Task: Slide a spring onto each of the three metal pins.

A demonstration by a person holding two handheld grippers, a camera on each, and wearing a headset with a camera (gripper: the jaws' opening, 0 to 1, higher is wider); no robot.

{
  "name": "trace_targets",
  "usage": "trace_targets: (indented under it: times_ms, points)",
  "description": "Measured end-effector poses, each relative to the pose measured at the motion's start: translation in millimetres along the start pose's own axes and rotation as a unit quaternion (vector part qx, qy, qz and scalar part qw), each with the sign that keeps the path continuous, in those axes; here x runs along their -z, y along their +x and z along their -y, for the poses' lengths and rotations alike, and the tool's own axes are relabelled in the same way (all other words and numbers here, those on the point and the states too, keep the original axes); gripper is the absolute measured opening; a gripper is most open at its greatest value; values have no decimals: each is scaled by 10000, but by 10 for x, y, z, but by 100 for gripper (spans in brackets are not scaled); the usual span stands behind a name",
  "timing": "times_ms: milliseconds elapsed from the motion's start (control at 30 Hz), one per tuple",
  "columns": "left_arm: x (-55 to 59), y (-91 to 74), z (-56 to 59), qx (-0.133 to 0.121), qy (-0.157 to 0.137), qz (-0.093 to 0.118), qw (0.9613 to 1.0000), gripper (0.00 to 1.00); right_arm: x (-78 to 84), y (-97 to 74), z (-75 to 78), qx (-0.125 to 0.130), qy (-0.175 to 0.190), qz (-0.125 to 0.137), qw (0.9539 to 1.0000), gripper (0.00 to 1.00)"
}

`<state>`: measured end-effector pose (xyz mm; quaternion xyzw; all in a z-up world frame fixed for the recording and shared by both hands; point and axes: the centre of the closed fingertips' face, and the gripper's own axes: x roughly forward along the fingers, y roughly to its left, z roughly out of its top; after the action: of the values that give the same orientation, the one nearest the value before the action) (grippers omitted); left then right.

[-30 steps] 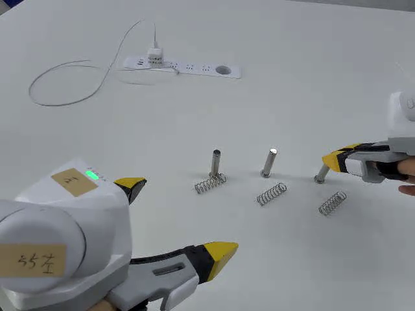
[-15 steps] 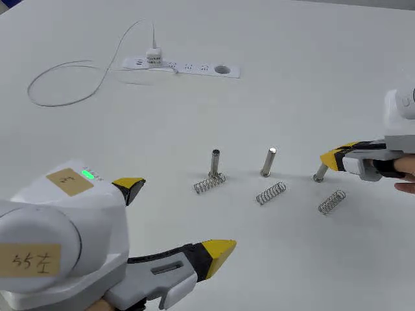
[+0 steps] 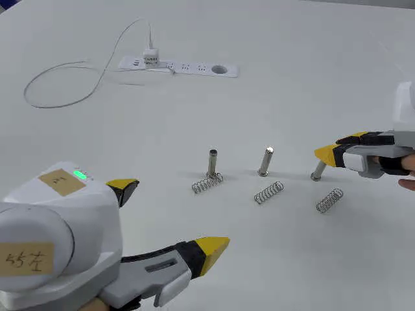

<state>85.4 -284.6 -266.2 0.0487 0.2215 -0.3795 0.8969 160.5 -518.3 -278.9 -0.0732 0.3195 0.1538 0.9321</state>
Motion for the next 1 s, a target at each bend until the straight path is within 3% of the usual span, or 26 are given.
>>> trace_targets:
  times_ms: [167,533,733,1000]
  points:
    - [-12,-12,-28,2,-59,21,10000,85,-5,-74,-36,-12,192,169,9997,36]
    - [-15,30,-114,23,190,-156,9997,79,37,-292,-119,-95,429,418,9982,43]
    - [18,126,-103,130,436,-376,9983,72,93,-381,-248,-298,649,541,9960,46]
    - [70,322,-155,322,649,-583,9957,60,138,-423,-462,-623,664,669,9936,51]
